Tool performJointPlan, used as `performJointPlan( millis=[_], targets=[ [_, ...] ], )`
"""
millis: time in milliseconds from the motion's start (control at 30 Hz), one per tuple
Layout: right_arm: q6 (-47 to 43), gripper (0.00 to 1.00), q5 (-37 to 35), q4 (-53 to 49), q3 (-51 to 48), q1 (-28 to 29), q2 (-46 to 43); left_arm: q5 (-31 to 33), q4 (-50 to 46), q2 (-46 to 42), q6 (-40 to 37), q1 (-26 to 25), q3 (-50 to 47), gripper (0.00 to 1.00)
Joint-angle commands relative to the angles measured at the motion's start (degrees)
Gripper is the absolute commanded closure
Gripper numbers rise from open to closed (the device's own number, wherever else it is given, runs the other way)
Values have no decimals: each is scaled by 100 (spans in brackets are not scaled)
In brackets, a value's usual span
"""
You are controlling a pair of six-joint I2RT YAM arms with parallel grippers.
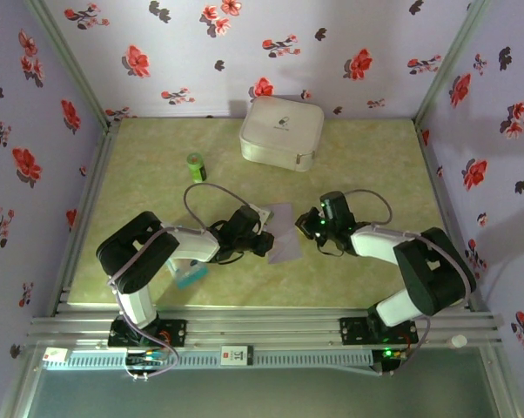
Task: Fold a paper plane with a square sheet of paper (pick it up from the middle)
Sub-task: Fold the triangle a second time at the center of the table.
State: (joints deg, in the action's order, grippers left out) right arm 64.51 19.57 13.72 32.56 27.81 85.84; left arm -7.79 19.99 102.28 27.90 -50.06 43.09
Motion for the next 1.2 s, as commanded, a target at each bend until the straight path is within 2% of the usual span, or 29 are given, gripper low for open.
performJointPlan(
  millis=[0,333,533,633,800,967,1067,1167],
  targets=[
    [-250,97,499,-169,325,268,323,-51,-339,117,-92,36,77,92],
    [-290,99,420,-291,305,383,731,-47,-303,134,-73,40,76,92],
    [-360,100,64,-555,125,370,865,-71,-289,155,-59,40,85,91],
    [-323,100,-35,-589,38,374,903,-111,-384,118,25,48,150,84],
    [-320,100,-116,-656,-39,374,859,-285,-883,-218,174,171,444,67],
    [-332,100,-154,-717,-17,374,818,-390,-1664,-543,442,348,764,61],
    [-313,100,-173,-686,-20,367,789,-524,-1915,-727,569,348,850,62],
    [-294,100,-191,-678,-42,374,757,-879,-1909,-858,832,348,858,74]
  ],
)
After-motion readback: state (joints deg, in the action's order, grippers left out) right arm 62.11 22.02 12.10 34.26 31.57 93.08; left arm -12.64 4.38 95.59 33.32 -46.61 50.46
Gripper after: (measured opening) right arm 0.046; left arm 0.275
